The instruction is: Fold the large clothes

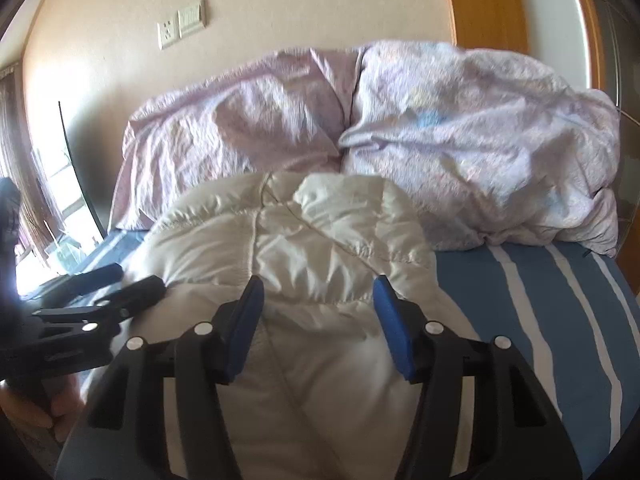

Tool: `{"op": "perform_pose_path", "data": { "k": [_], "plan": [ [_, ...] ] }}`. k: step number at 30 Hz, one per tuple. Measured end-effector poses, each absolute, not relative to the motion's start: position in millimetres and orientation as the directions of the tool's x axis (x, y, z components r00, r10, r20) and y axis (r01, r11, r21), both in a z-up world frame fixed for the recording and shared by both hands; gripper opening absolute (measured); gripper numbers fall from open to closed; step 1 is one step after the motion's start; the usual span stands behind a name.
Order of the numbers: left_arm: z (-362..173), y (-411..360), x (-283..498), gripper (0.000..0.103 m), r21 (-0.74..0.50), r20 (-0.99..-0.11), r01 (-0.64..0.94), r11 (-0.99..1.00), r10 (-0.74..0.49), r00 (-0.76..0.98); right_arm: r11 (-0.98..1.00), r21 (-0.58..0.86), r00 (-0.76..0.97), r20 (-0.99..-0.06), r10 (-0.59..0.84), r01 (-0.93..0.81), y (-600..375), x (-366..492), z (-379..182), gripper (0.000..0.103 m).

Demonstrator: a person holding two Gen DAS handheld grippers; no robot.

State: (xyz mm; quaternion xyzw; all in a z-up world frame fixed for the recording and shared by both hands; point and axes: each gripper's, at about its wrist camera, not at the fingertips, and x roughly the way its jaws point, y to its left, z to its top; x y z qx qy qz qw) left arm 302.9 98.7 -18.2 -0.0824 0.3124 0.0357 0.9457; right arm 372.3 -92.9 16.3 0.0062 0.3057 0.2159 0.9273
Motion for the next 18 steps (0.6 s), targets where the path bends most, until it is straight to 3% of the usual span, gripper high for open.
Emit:
{"op": "perform_pose_path", "data": {
  "k": [4, 18],
  "plan": [
    [-26, 97, 310, 0.098, -0.115, -0.6, -0.135, 0.984, 0.04, 0.799, 0.912, 0.109, 0.706, -0.599, 0.378, -0.396, -81, 393, -3, 0.055],
    [-44, 82, 332, 0.102, -0.051, -0.608, -0.157, 0.986, 0.094, 0.788, 0.885, 0.206, 0.633, -0.632, 0.447, -0.418, -88, 430, -44, 0.057]
  ]
}}
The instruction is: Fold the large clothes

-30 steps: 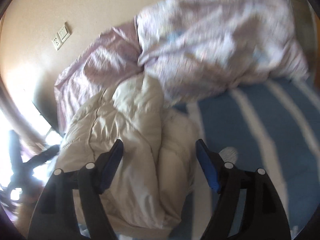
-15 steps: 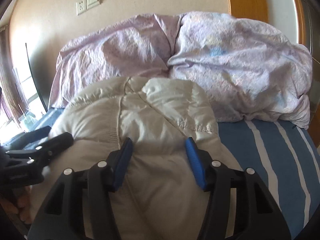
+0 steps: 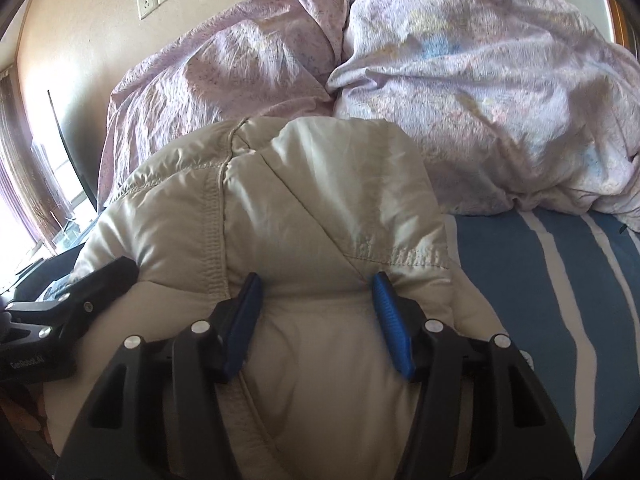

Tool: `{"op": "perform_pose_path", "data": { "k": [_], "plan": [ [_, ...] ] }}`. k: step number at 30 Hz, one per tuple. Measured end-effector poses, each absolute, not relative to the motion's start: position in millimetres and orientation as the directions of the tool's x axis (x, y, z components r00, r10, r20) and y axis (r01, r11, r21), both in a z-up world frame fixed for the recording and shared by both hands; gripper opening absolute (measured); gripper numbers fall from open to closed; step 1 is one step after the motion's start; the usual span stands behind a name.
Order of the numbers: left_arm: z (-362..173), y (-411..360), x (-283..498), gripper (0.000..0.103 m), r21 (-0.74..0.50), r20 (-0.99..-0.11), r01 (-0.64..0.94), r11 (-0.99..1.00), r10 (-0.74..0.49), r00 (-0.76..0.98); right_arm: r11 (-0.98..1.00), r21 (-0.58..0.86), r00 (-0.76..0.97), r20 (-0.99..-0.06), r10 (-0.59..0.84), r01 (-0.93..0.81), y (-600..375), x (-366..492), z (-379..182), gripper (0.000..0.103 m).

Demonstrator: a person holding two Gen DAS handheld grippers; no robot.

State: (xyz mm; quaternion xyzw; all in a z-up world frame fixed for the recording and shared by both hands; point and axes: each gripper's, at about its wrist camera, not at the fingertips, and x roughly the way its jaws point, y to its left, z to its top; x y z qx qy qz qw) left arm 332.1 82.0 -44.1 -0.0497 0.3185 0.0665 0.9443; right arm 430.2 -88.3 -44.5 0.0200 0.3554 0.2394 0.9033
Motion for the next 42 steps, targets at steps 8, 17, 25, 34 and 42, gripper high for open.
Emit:
{"op": "perform_pose_path", "data": {
  "k": [8, 17, 25, 34, 42],
  "plan": [
    [-59, 83, 340, 0.102, -0.059, -0.586, -0.172, 0.983, 0.106, 0.804, 0.865, 0.267, 0.617, -0.614, 0.493, -0.425, -93, 445, -61, 0.057],
    [-57, 80, 333, 0.102, -0.031, -0.555, -0.184, 0.982, 0.136, 0.82, 0.86, 0.312, 0.598, -0.621, 0.507, -0.404, -97, 449, -63, 0.057],
    [-33, 92, 286, 0.102, -0.083, -0.57, -0.166, 0.983, 0.09, 0.817, 0.895, 0.325, 0.649, -0.617, 0.446, -0.306, -122, 402, -25, 0.092],
    [-30, 97, 235, 0.102, -0.078, -0.657, -0.191, 0.979, 0.094, 0.748, 0.911, 0.35, 0.661, -0.634, 0.401, -0.217, -146, 348, -13, 0.101],
    [-24, 84, 165, 0.102, -0.046, -0.643, -0.197, 0.979, 0.122, 0.756, 0.936, 0.295, 0.696, -0.631, 0.342, -0.192, -153, 271, -6, 0.101]
  ]
}}
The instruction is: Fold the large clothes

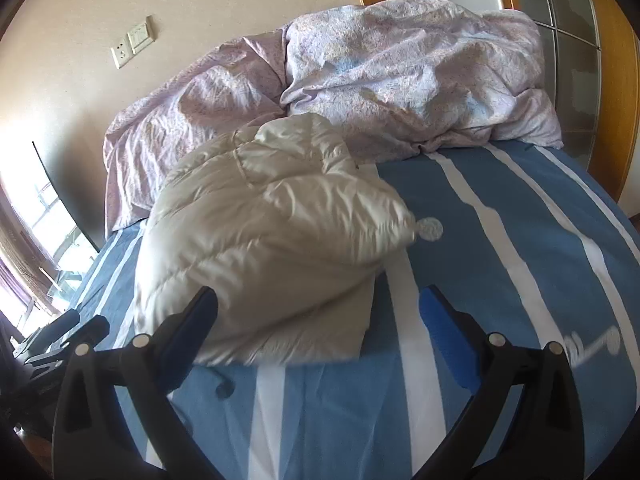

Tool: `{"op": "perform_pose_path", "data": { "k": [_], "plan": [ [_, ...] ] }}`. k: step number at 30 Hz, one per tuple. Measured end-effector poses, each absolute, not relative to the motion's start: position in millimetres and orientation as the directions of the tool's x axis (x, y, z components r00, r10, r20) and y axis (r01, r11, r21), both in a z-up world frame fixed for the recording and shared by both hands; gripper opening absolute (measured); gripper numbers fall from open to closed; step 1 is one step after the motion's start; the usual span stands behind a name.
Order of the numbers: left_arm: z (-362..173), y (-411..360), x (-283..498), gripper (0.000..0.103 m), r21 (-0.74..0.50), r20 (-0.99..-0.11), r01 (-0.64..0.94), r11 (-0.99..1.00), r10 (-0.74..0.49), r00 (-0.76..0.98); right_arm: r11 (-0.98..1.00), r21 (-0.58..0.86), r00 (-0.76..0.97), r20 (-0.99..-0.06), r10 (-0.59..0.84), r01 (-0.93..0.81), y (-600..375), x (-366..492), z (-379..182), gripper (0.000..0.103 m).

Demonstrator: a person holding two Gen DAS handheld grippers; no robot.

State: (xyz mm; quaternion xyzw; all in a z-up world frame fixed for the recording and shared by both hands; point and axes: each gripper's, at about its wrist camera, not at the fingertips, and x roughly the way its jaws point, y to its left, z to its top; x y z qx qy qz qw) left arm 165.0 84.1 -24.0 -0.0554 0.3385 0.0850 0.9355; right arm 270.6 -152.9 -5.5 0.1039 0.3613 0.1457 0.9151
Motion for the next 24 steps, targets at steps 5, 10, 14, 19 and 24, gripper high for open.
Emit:
{"op": "perform_pose_path", "data": {
  "k": [5, 10, 14, 19, 24],
  "plan": [
    [-24, 78, 129, 0.102, -0.049, -0.648, -0.202, 0.978, 0.123, 0.752, 0.919, 0.334, 0.688, -0.618, 0.38, -0.208, -154, 222, -4, 0.101],
    [-22, 77, 101, 0.102, -0.069, -0.657, -0.213, 0.975, 0.117, 0.745, 0.904, 0.362, 0.688, -0.598, 0.412, -0.227, -154, 185, 0, 0.101],
    [-20, 74, 85, 0.102, -0.084, -0.666, -0.215, 0.973, 0.106, 0.738, 0.9, 0.38, 0.689, -0.594, 0.416, -0.215, -156, 161, 4, 0.101],
    [-13, 63, 70, 0.102, -0.088, -0.671, -0.193, 0.977, 0.086, 0.737, 0.903, 0.381, 0.705, -0.584, 0.402, -0.199, -163, 138, 11, 0.101],
    [-10, 58, 66, 0.102, -0.106, -0.678, -0.173, 0.979, 0.056, 0.733, 0.906, 0.37, 0.716, -0.574, 0.397, -0.206, -163, 122, 19, 0.101]
  ]
}}
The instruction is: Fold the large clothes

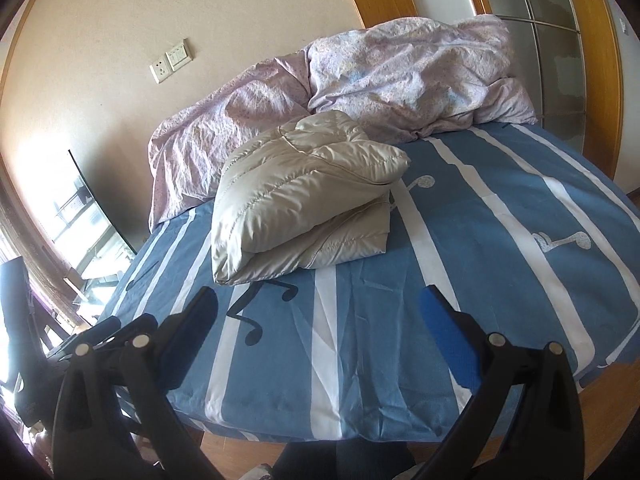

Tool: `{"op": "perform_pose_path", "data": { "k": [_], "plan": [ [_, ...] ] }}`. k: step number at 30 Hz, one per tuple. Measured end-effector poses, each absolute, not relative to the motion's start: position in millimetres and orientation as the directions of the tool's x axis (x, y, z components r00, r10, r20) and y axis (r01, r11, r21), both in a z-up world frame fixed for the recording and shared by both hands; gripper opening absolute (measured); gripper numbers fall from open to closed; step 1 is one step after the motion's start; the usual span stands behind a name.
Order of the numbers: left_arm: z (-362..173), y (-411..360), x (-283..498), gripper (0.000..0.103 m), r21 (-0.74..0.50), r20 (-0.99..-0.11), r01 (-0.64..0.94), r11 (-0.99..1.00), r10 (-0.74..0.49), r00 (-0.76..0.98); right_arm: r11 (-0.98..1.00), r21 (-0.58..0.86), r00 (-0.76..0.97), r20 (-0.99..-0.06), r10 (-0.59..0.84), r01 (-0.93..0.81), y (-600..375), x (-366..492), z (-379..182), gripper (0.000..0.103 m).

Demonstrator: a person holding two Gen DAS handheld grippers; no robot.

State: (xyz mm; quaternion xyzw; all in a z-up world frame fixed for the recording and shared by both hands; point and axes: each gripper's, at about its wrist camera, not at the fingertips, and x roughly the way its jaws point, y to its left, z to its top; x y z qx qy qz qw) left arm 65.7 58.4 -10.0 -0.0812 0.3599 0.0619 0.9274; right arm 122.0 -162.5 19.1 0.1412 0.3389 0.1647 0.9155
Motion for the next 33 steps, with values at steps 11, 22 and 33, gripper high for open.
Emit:
{"op": "perform_pose_path", "data": {
  "k": [11, 22, 33],
  "plan": [
    [-9.6, 58.5, 72.9, 0.102, -0.134, -0.694, -0.155, 0.979, 0.019, 0.72, 0.898, 0.386, 0.7, -0.582, 0.414, -0.211, -156.7, 126.9, 18.9, 0.101],
    [-3.4, 61.9, 70.1, 0.102, -0.15, -0.679, -0.152, 0.977, 0.01, 0.734, 0.877, 0.426, 0.678, -0.578, 0.454, -0.224, -155.0, 128.0, 19.7, 0.101],
    [-7.2, 63.8, 73.5, 0.102, -0.167, -0.689, -0.149, 0.975, -0.007, 0.725, 0.864, 0.447, 0.659, -0.582, 0.476, -0.23, -153.4, 131.3, 17.0, 0.101]
  ]
}}
